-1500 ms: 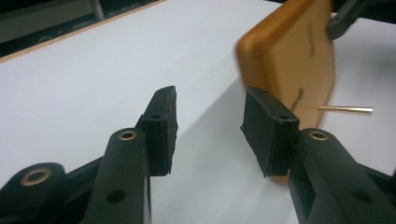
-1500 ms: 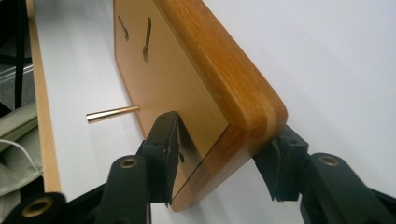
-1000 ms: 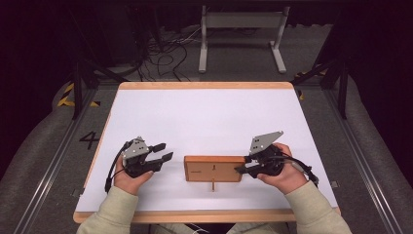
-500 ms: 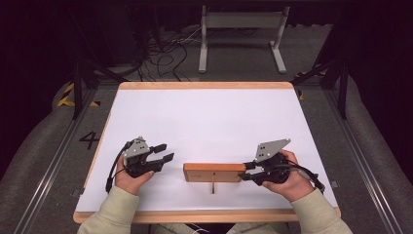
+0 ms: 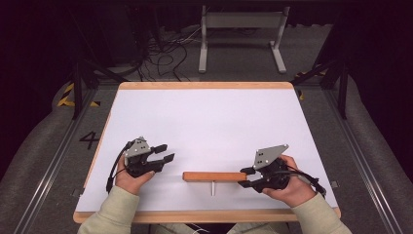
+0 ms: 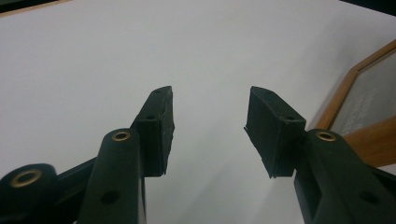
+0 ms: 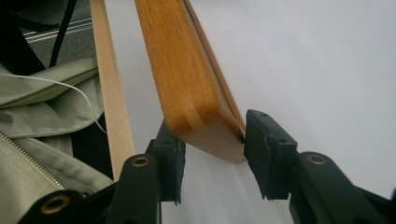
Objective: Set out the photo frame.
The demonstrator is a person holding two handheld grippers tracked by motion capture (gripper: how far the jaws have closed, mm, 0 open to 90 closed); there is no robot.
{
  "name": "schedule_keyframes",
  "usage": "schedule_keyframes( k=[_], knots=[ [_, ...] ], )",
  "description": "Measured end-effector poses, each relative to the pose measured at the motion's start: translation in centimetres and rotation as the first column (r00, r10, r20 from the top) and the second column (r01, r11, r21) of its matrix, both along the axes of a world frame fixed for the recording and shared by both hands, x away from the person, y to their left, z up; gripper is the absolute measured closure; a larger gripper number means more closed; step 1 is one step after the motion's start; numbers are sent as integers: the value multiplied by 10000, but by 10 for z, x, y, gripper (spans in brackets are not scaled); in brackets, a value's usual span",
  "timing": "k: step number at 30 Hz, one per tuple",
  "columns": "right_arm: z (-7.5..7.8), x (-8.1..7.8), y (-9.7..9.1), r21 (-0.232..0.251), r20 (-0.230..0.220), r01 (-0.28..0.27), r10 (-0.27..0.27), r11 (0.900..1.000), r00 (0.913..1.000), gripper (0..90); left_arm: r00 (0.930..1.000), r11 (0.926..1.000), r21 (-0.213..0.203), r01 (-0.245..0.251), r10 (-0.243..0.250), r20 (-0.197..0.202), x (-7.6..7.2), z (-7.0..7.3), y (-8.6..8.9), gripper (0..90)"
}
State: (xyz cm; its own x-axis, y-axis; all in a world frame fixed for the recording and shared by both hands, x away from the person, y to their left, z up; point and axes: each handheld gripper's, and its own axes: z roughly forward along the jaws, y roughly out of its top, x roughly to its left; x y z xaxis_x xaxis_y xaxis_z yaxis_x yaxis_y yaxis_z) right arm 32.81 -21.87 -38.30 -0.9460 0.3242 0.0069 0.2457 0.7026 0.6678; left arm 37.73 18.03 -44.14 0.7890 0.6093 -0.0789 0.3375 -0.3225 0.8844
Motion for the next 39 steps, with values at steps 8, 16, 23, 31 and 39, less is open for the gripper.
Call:
schedule_keyframes(
  k=[8,16,23,31,39],
  knots=[
    [-10,-5,0,-324,-379,153,-165,9994,9991,519,10000,10000,-72,-3,2,-58,2,-1,-1,516],
    [-25,-2,-4,-1094,-699,460,-539,9929,9961,634,10000,10000,-47,17,-17,-86,3,-1,-1,515],
    [-39,-1,-2,-1635,-928,234,-390,9863,9949,822,9999,10000,-40,-44,43,-113,2,-1,0,515],
    [-45,3,1,-883,-1233,329,-437,9956,9914,900,9999,10000,-33,-45,44,-129,3,-1,0,516],
    [-46,10,3,-691,-1046,851,-921,9940,9902,900,9999,9999,7,-102,102,-113,2,-2,2,515]
  ],
)
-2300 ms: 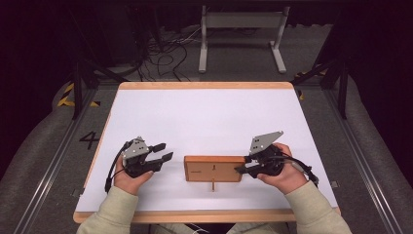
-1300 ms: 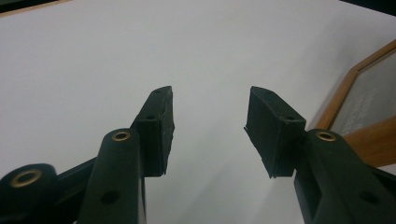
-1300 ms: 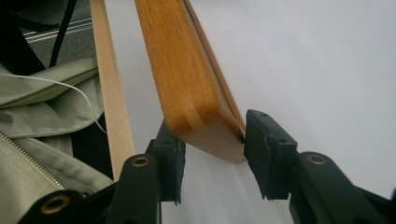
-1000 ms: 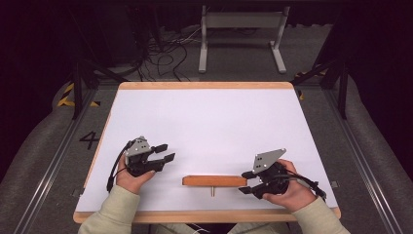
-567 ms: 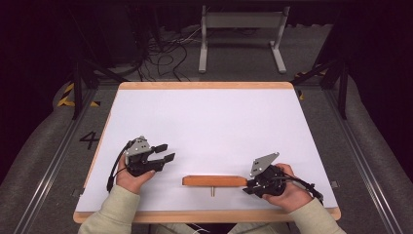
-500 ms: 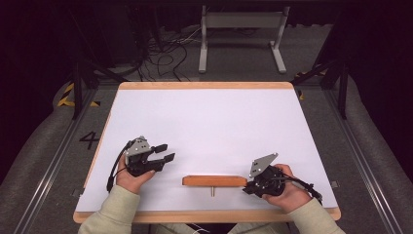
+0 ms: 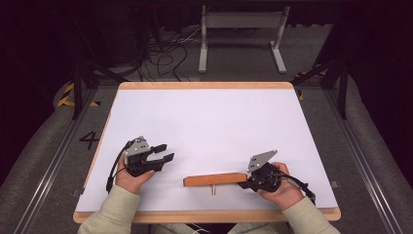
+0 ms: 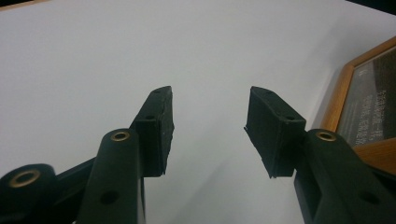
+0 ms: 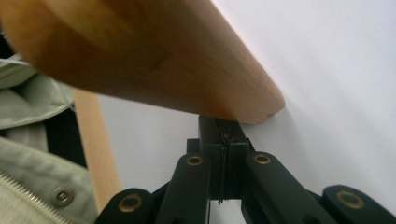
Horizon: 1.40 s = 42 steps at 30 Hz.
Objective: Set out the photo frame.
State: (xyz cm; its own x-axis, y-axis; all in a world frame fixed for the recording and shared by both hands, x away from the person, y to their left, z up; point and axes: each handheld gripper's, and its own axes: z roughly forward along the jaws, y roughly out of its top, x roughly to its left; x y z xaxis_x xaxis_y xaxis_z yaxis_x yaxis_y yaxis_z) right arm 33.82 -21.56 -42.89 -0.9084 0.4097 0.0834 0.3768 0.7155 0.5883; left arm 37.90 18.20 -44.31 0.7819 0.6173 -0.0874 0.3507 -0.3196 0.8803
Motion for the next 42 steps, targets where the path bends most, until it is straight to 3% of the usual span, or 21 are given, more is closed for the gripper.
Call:
schedule_keyframes(
  k=[9,18,26,42],
  knots=[
    [0,17,6,61,506,692,-695,9976,9963,900,9999,9999,12,-116,116,-57,-1,-2,3,514],
    [2,35,18,286,695,1123,-1140,9933,9910,900,9998,9999,-23,-142,141,-121,0,-3,3,514],
    [3,46,27,195,874,1329,-1341,9909,9871,900,9998,9999,-17,-127,127,-156,0,-3,3,514],
    [1,77,54,818,935,1581,-1655,9840,9818,900,9997,9998,-16,-196,196,-173,0,-4,7,516]
  ],
)
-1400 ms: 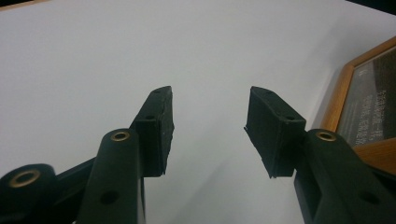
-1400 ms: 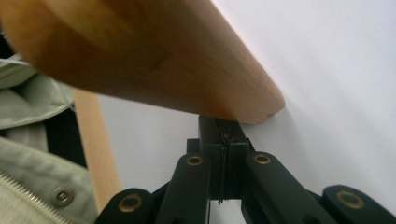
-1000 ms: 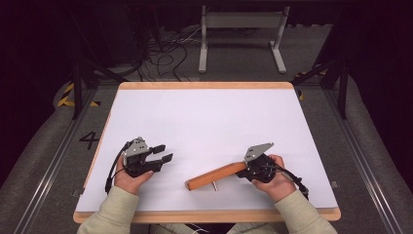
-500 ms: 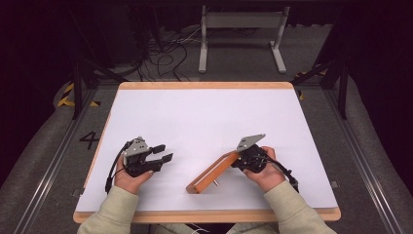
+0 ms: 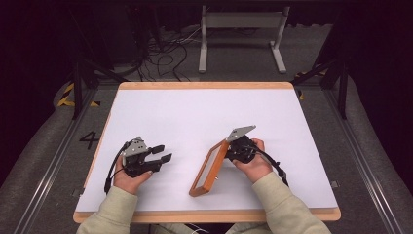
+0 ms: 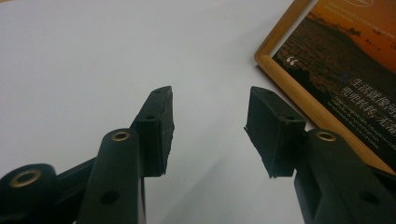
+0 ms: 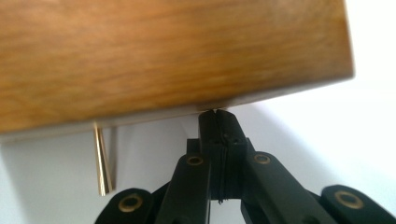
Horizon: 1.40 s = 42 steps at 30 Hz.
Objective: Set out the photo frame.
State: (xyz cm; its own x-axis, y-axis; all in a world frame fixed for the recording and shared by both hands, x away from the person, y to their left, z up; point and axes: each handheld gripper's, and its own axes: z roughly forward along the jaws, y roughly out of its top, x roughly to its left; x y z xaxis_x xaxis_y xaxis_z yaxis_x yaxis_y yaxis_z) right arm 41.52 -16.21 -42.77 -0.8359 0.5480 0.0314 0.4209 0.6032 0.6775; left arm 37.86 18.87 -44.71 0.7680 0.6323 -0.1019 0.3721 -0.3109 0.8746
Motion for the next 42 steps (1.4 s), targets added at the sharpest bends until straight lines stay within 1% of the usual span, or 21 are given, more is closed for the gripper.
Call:
schedule_keyframes(
  k=[1,3,5,9,12,15,17,18,19,20,22,24,25,26,29,31,32,33,34,35,42],
  knots=[
    [0,3,5,13,96,-91,91,10000,9999,900,10000,10000,-16,-28,28,-27,0,0,1,516],
    [0,5,7,8,108,-139,139,9999,9998,900,10000,10000,-41,-38,38,-19,0,0,2,516],
    [1,10,14,82,215,-279,278,9996,9994,900,10000,10000,-49,-78,78,-7,0,0,3,516],
    [3,16,25,10,220,-454,454,9990,9987,900,9999,9999,-50,-144,144,-14,0,0,4,516],
    [4,20,35,173,317,-661,655,9977,9973,900,9999,9998,-82,-160,159,-31,1,0,6,516],
    [5,23,43,89,330,-836,833,9965,9960,900,9998,9998,-104,-190,189,-47,2,0,8,517],
    [5,24,46,156,372,-987,981,9950,9945,900,9997,9996,-128,-250,250,-50,3,0,9,517],
    [6,24,47,128,413,-1013,1006,9948,9941,900,9997,9996,-127,-260,260,10,3,0,10,517],
    [6,23,47,91,399,-937,933,9956,9948,900,9996,9995,-152,-279,278,-69,3,0,11,517],
    [8,23,46,-12,363,-769,769,9970,9964,900,9996,9995,-127,-286,286,-30,3,0,12,517],
    [10,21,42,-319,376,-386,398,9987,9985,900,9992,9992,-140,-365,363,-144,4,0,15,520],
    [13,21,35,-492,357,0,17,9988,9994,867,9987,9988,-133,-478,475,-184,4,0,18,516],
    [16,20,31,-465,341,217,-201,9987,9992,850,9984,9984,-111,-547,545,-179,4,0,19,515],
    [17,20,28,-418,327,297,-283,9987,9991,838,9977,9979,-131,-642,639,-205,4,0,20,514],
    [25,16,18,-270,412,573,-561,9980,9976,772,9971,9973,3,-739,739,-200,5,0,23,502],
    [30,14,13,-246,529,679,-665,9974,9964,717,9963,9965,-15,-833,833,-229,6,-1,24,498],
    [32,12,10,-244,567,731,-716,9970,9958,684,9965,9965,68,-836,836,-89,7,-1,24,497],
    [32,12,10,-244,567,731,-716,9970,9958,684,9965,9965,68,-836,836,-89,7,-1,24,495],
    [35,11,8,-267,612,801,-783,9964,9950,640,9966,9969,50,-786,787,-255,7,-1,22,495],
    [37,10,5,-315,713,837,-813,9960,9941,611,9966,9969,59,-786,787,-247,7,-2,22,495],
    [55,-1,-8,-124,633,896,-887,9959,9940,529,9956,9956,173,-918,921,-172,7,-2,21,491]
  ],
)
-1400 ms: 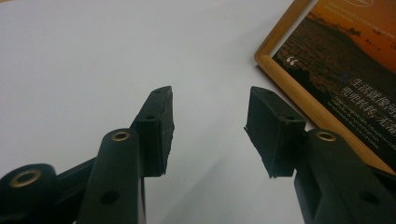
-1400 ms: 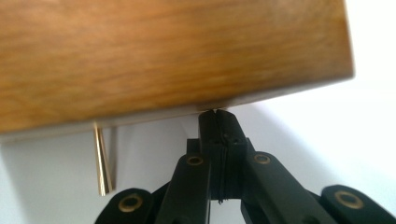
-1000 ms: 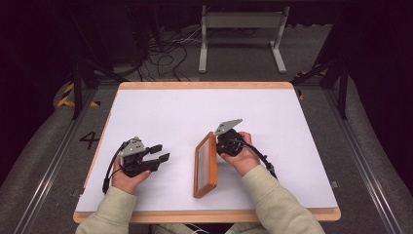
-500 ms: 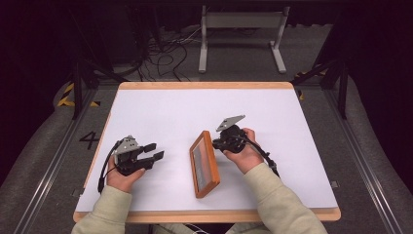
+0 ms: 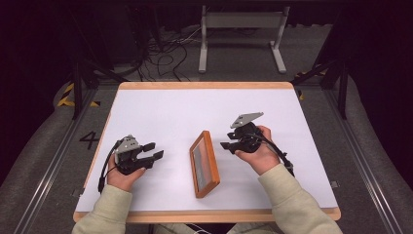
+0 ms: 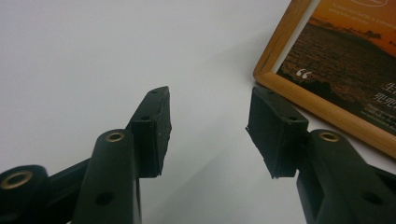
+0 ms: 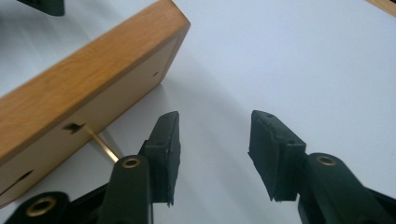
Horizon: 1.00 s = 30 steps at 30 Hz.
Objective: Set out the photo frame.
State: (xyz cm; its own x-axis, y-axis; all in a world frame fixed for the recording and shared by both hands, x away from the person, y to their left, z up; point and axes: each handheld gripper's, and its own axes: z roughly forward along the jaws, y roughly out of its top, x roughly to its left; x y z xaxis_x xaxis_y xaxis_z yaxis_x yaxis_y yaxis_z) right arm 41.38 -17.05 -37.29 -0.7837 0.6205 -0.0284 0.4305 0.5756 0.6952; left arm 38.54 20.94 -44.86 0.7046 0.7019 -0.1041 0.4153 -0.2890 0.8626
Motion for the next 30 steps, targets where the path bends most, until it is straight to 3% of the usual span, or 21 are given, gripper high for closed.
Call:
schedule_keyframes(
  k=[10,14,21,22,23,30],
  knots=[
    [21,-15,-4,352,-181,-187,194,9992,9996,431,9997,9995,250,-216,213,122,1,-1,0,468],
    [26,-20,-3,600,-390,-315,338,9977,9987,392,9999,9998,146,-161,161,-25,2,-2,-1,475],
    [37,-31,6,478,-992,-666,711,9966,9925,345,9999,9999,129,-1,3,-145,3,-3,-1,476],
    [38,-32,8,485,-1052,-696,743,9964,9917,333,9990,10000,-48,-49,47,-437,1,-3,-2,473],
    [39,-34,9,542,-1127,-680,737,9962,9909,312,9998,9999,114,-21,23,-192,3,-3,-1,470],
    [37,-37,23,889,-1793,-330,486,9955,9826,227,9994,10000,11,-2,2,-343,4,-4,-1,458]
  ],
)
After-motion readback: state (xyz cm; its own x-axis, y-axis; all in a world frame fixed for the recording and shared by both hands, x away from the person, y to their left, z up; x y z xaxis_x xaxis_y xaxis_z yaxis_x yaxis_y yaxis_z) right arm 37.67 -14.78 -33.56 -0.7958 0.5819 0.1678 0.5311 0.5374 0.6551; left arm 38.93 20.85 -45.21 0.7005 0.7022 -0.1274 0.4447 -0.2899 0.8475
